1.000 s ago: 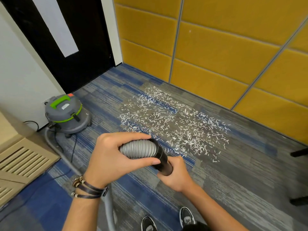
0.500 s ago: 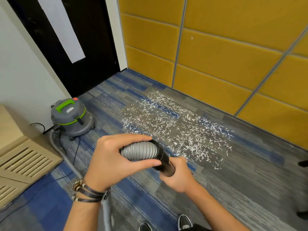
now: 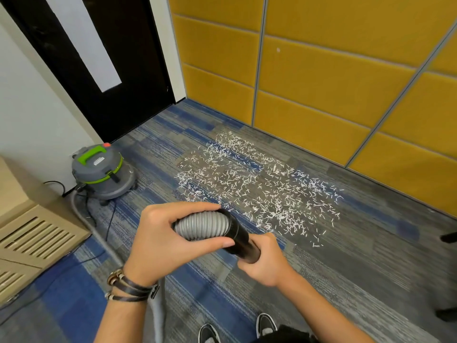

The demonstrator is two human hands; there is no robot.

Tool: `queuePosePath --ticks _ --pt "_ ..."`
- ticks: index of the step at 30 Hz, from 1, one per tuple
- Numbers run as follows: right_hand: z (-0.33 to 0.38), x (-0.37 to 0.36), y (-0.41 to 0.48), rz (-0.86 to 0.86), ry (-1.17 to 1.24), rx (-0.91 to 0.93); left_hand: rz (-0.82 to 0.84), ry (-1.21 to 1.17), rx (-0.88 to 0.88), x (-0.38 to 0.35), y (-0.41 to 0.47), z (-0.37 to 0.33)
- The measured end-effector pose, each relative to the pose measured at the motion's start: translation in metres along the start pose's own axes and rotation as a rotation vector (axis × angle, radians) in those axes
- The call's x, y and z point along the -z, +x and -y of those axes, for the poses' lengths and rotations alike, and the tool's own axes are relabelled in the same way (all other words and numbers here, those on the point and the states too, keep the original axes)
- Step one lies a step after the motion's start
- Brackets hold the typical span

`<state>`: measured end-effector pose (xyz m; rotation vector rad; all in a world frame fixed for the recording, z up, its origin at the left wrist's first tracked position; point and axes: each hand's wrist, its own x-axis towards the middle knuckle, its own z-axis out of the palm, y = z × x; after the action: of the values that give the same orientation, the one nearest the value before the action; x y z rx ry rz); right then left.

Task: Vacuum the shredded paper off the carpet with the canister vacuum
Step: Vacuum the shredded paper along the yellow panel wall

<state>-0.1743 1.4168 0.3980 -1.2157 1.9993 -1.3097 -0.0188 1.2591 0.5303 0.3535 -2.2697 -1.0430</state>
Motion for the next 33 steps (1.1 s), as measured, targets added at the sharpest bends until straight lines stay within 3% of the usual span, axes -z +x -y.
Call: queuePosePath --ticks 16,24,33 --pt "-0.030 0.051 -0.018 0.146 -0.026 0.008 -0.072 0.020 0.125 -0.049 -0.013 -0.026" --pt "-0.017 0.015 0.009 0.239 0.028 0.099 -0.164 0.162 0.152 -0.020 -0.029 -0.037" --pt "0.004 -0.038 0.046 0.277 0.049 0.098 -0.226 0.168 0.157 0.030 -0.032 -0.007"
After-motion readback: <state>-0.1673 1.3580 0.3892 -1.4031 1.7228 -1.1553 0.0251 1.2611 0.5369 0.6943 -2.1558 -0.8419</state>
